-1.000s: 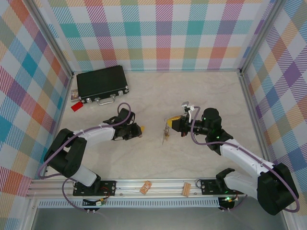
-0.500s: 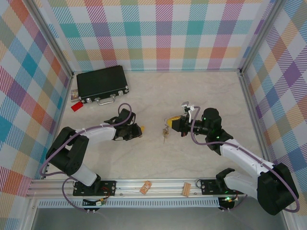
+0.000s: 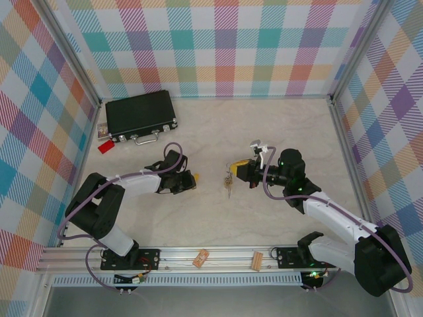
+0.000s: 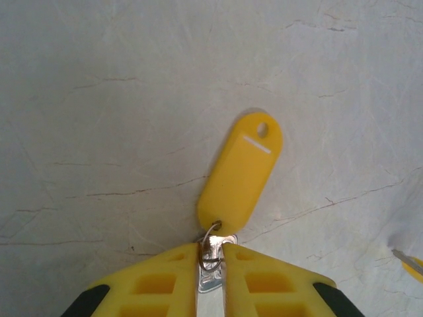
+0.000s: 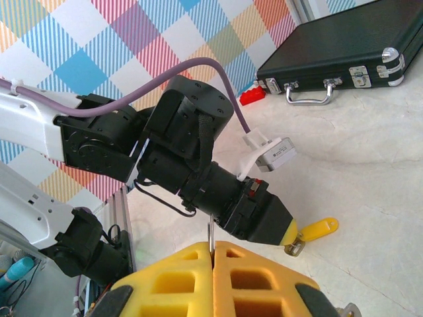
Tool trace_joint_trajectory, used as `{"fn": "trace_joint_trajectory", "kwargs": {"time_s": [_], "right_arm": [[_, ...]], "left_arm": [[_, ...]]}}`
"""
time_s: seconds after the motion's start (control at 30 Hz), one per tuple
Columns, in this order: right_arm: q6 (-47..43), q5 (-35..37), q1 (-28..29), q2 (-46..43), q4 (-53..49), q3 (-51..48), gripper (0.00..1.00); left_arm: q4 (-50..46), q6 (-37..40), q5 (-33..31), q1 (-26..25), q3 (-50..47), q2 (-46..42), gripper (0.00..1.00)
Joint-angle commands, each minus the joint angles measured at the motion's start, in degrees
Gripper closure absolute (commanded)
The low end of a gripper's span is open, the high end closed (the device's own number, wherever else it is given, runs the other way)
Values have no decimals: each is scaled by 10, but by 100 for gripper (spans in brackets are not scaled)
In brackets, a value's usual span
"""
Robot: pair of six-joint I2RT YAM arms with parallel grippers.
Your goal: Put the keys on the keyring
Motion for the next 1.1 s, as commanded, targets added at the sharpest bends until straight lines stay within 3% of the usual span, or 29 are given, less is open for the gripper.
{"fn": "trace_joint_trajectory", "kwargs": {"time_s": [0.0,1.07], "right_arm": [[4,-9,1,-5,35,-2,100],[8,-14,2,3,42,-2,100]], "left_arm": [[6,-3,12,3,-1,3,84],[1,-6,1,3,26,26,85]]}}
